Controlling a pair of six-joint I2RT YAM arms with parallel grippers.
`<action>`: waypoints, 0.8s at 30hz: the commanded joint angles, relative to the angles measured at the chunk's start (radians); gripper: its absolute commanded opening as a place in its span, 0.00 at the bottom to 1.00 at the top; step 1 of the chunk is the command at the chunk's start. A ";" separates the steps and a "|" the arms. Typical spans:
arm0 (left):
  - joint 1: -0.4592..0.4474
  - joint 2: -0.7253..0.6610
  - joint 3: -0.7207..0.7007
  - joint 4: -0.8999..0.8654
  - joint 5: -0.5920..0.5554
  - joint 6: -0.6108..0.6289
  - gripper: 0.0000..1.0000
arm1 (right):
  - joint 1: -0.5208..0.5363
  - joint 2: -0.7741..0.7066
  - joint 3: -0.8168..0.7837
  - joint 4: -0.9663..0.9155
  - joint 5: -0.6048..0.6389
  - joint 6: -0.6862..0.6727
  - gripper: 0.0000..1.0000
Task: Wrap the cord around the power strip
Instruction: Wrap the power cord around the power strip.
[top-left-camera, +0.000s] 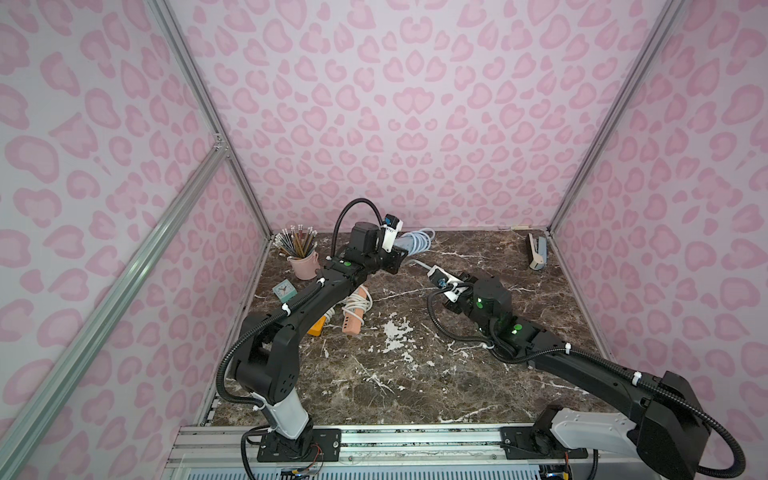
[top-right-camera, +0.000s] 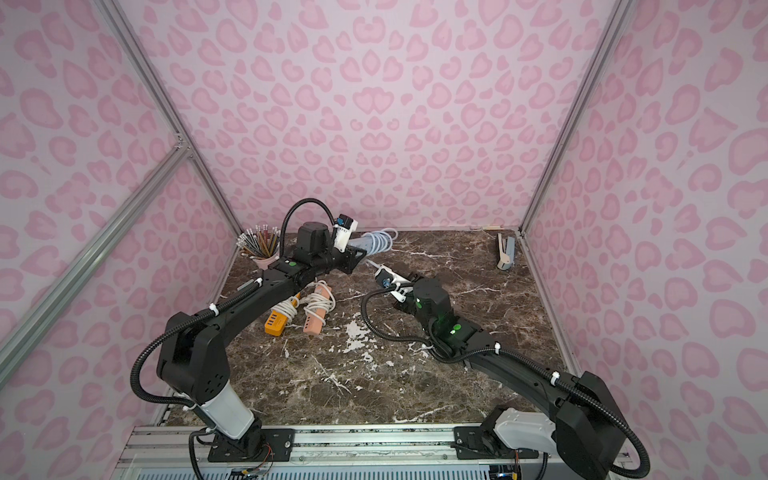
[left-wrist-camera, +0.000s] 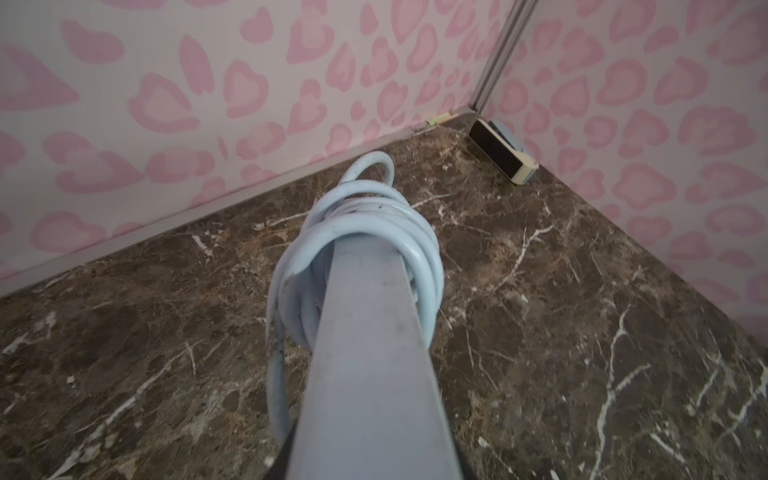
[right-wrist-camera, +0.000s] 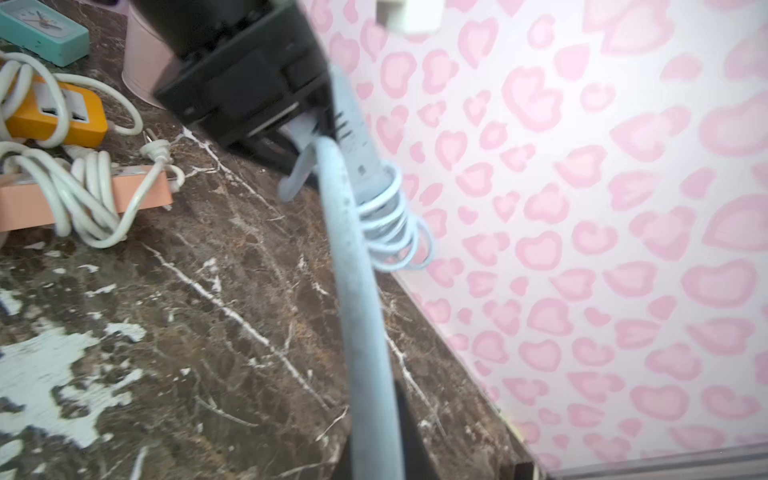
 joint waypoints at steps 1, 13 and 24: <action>-0.020 -0.015 0.013 -0.090 0.144 0.117 0.03 | -0.077 0.042 0.132 0.068 -0.021 -0.096 0.00; -0.133 -0.148 -0.110 -0.154 0.731 0.183 0.03 | -0.449 0.380 0.542 -0.196 -0.462 -0.032 0.00; -0.095 -0.196 -0.195 0.800 0.815 -0.555 0.03 | -0.548 0.457 0.344 -0.078 -1.016 0.479 0.12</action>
